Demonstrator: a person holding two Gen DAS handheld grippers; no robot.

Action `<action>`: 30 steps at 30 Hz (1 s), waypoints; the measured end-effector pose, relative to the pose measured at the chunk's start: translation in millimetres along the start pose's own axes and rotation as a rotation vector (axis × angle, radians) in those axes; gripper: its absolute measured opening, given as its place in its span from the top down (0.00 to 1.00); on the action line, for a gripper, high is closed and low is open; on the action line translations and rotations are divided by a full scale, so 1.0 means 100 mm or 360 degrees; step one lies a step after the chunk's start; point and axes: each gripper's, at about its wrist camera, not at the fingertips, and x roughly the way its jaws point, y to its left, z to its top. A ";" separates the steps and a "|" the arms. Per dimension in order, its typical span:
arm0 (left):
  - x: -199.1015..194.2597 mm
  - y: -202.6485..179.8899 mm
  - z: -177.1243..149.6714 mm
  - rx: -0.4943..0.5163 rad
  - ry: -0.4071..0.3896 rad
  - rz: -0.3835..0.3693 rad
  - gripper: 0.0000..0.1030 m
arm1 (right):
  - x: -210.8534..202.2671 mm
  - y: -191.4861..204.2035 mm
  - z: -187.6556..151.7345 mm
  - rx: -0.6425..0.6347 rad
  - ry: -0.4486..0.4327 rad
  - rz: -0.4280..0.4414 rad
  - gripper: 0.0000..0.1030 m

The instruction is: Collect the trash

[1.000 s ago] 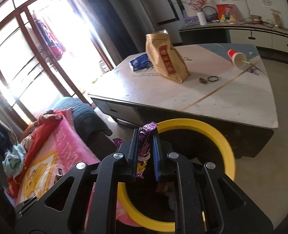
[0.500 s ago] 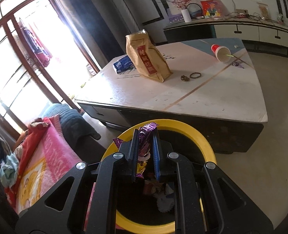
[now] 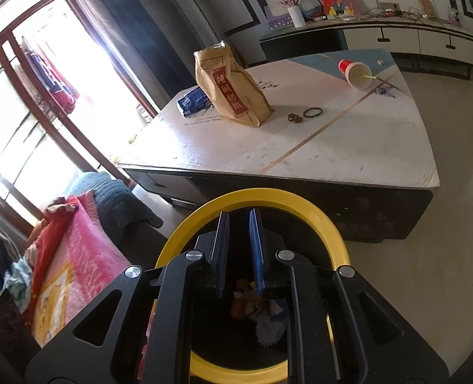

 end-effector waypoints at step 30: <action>-0.62 0.20 0.04 -0.0077 -0.0134 0.0221 0.06 | -0.80 0.23 -0.23 -0.0223 -0.0187 -0.0121 0.11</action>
